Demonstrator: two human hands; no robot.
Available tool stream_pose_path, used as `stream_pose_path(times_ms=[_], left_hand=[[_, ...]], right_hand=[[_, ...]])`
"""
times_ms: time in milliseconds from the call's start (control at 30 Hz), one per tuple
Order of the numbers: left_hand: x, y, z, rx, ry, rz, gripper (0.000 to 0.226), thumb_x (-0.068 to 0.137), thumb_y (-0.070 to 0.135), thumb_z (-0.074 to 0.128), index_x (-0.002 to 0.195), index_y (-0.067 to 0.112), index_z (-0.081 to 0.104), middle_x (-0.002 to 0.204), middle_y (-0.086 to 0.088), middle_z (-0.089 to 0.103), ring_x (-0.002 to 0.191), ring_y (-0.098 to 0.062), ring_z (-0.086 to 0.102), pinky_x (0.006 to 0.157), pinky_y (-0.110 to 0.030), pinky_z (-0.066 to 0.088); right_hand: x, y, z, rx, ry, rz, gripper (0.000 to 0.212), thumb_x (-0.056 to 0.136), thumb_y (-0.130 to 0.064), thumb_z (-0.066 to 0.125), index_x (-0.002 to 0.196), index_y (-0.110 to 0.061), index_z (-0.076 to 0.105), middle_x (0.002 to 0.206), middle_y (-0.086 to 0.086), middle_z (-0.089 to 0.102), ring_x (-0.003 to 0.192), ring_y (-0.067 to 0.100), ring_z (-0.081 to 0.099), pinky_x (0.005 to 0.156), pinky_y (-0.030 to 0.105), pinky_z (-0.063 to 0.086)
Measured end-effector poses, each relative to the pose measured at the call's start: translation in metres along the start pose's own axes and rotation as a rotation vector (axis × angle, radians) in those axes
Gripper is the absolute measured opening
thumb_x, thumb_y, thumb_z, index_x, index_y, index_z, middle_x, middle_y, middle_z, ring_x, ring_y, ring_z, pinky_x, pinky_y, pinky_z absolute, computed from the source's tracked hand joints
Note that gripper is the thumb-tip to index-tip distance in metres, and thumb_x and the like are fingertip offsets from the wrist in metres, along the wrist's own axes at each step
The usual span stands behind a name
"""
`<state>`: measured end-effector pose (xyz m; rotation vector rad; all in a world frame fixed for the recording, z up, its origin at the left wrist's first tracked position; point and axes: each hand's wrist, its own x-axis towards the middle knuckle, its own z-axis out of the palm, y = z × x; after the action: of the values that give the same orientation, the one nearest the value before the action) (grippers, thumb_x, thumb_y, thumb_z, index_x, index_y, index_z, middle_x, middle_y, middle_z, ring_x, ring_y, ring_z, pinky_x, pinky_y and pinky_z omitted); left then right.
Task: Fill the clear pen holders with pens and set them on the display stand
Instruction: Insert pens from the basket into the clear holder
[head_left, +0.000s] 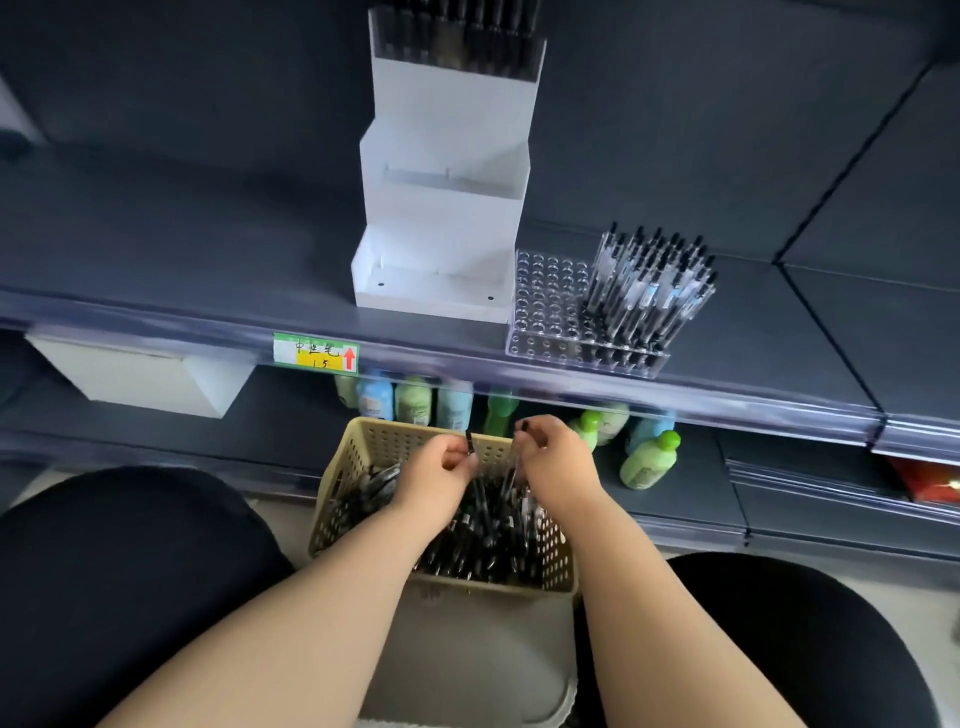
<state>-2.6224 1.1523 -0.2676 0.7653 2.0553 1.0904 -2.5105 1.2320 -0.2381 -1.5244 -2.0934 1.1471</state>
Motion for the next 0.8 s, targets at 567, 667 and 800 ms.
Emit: stream_pose_path(times_ms=[567,667,800], left_hand=[[0.003,0.166,-0.033,-0.107,0.084,0.565,0.014,0.086,0.025,0.066,0.100,0.027,0.062,0.093,0.017,0.065,0.087,0.007,0.059,0.076,-0.008,0.045],[0.016,0.193,-0.032,-0.100,0.091,0.645,0.013,0.085,0.024,0.068,0.091,0.032,0.060,0.082,0.020,0.063,0.078,0.011,0.057,0.071,-0.002,0.043],[0.037,0.215,-0.029,-0.114,0.061,0.719,0.015,0.083,0.020,0.069,0.090,0.030,0.061,0.082,0.017,0.064,0.079,0.007,0.059,0.074,-0.005,0.046]], right_hand=[[0.005,-0.103,-0.125,0.220,0.433,-0.420,0.018,0.088,-0.024,0.059,0.074,-0.035,0.059,0.069,-0.011,0.065,0.073,0.013,0.067,0.072,0.031,0.054],[0.025,-0.118,-0.152,0.171,0.507,-0.488,0.011,0.085,-0.024,0.062,0.079,-0.033,0.062,0.069,-0.014,0.063,0.070,0.005,0.064,0.073,0.024,0.052],[0.048,-0.126,-0.175,-0.010,0.520,-0.477,0.004,0.085,-0.029,0.062,0.085,-0.033,0.061,0.069,-0.021,0.059,0.071,-0.002,0.059,0.068,0.018,0.045]])
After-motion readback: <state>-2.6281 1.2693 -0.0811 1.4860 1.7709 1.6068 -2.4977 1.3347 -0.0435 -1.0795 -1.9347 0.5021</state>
